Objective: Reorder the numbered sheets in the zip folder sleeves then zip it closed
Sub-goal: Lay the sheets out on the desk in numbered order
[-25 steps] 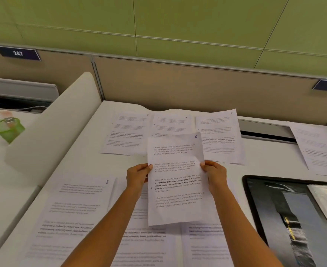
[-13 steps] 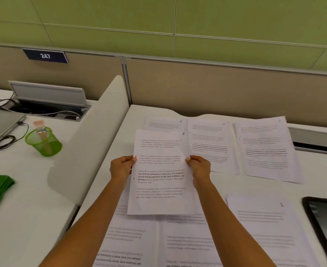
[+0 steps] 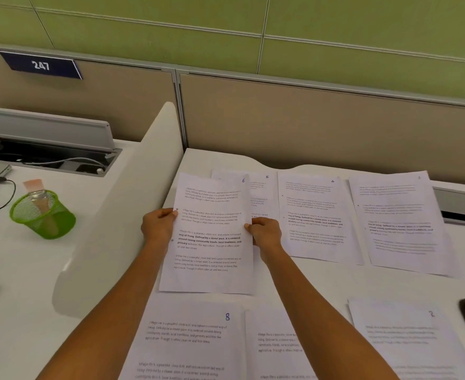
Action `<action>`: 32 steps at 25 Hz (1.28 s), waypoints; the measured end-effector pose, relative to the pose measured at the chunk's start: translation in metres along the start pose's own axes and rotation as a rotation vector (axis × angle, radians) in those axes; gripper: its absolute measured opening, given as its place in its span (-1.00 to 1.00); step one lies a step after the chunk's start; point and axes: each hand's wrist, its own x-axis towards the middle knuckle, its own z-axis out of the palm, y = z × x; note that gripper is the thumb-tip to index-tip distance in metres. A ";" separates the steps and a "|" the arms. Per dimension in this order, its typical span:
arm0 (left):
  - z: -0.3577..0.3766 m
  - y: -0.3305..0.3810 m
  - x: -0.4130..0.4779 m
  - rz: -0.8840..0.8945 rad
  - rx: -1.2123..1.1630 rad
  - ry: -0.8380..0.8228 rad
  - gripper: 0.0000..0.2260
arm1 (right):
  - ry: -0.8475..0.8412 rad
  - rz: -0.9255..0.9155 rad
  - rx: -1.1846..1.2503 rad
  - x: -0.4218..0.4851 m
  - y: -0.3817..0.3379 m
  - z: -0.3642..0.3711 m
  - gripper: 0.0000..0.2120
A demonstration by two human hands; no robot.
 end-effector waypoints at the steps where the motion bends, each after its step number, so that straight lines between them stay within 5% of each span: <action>1: 0.003 0.003 0.002 0.025 0.026 0.004 -0.81 | 0.006 -0.002 0.006 0.004 -0.003 0.003 -0.89; 9: 0.018 -0.001 0.004 0.338 0.356 0.048 -0.58 | 0.031 -0.007 0.002 0.028 -0.020 0.034 -0.91; 14: 0.030 -0.020 -0.008 0.555 0.598 -0.114 -0.46 | 0.045 -0.024 -0.053 0.035 -0.020 0.055 -0.95; 20: 0.045 -0.042 -0.017 0.550 0.887 -0.335 -0.34 | 0.010 -0.147 -0.254 0.035 -0.028 0.065 -0.76; 26: 0.052 -0.044 -0.026 0.619 0.981 -0.301 -0.36 | 0.087 -0.410 -0.410 0.024 -0.015 0.030 -0.83; 32: 0.097 -0.028 -0.064 0.788 0.997 -0.370 -0.38 | 0.165 -0.515 -0.757 0.032 0.025 -0.038 -0.64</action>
